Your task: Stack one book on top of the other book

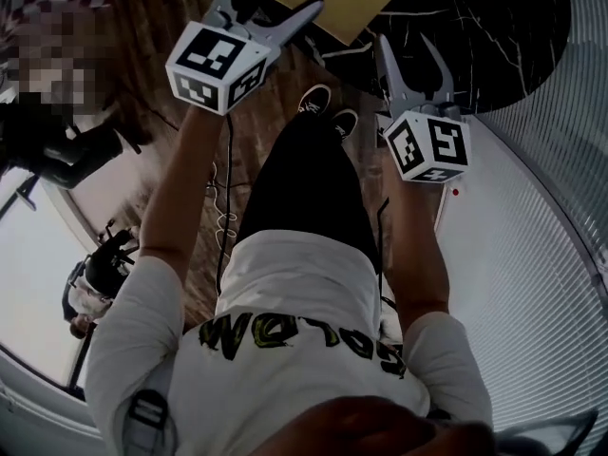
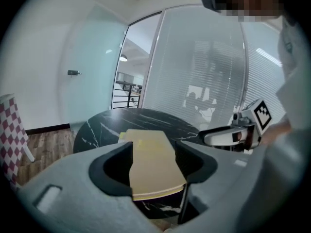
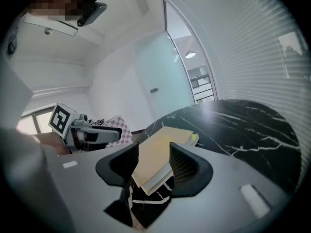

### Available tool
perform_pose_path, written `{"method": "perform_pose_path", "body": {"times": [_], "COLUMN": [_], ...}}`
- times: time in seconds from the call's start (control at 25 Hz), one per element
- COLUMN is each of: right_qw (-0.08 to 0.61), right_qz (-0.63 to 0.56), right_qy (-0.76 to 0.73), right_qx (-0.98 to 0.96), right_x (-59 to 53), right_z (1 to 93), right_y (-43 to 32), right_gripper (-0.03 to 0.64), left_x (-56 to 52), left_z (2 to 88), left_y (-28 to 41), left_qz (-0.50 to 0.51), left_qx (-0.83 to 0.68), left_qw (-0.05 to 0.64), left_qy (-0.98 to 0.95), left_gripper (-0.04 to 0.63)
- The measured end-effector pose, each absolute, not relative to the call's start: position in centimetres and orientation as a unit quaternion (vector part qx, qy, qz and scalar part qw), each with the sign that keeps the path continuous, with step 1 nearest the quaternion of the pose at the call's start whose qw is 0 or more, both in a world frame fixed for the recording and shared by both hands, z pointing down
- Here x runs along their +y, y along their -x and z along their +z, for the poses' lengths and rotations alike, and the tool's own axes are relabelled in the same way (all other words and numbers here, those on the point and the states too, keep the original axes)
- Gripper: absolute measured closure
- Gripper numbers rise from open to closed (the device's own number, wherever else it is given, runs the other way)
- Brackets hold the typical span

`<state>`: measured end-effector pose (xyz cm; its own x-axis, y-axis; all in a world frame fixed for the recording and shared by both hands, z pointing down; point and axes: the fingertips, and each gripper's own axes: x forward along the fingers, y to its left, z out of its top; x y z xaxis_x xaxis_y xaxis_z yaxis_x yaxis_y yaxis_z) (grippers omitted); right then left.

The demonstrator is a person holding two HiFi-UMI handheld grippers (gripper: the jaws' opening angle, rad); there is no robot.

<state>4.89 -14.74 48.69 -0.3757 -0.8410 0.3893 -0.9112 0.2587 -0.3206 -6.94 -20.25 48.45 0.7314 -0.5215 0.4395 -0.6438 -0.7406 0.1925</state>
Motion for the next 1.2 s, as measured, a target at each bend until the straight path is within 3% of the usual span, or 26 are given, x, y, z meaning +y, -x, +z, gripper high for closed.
{"method": "perform_pose_path", "body": {"times": [0.12,0.36,0.56,0.72,1.2], "right_qw": [0.067,0.065,0.053,0.042,0.007], "right_qz": [0.226,0.17,0.131,0.109,0.057], "right_qy": [-0.545,-0.532,-0.52,-0.513,-0.531], "right_qx": [-0.804,-0.827,-0.843,-0.85,-0.845], "right_x": [-12.3,-7.3,-3.8,-1.0,4.2], "right_z": [44.6,36.0,29.8,25.4,19.2], "right_y": [-5.7,-6.6,-6.5,-5.9,-6.0], "right_gripper": [0.432,0.469,0.517,0.565,0.614], "left_x": [-16.9,-10.1,-5.7,-2.5,3.4], "left_z": [43.9,36.2,31.5,27.2,20.0], "left_y": [5.5,2.7,0.1,-1.2,-2.0], "left_qz": [0.147,0.073,0.041,0.015,-0.027], "left_qx": [-0.313,-0.288,-0.263,-0.242,-0.227], "left_qw": [0.165,0.187,0.166,0.154,0.112], "left_qy": [-0.924,-0.936,-0.949,-0.958,-0.967], "left_gripper": [0.332,0.436,0.544,0.588,0.592]}}
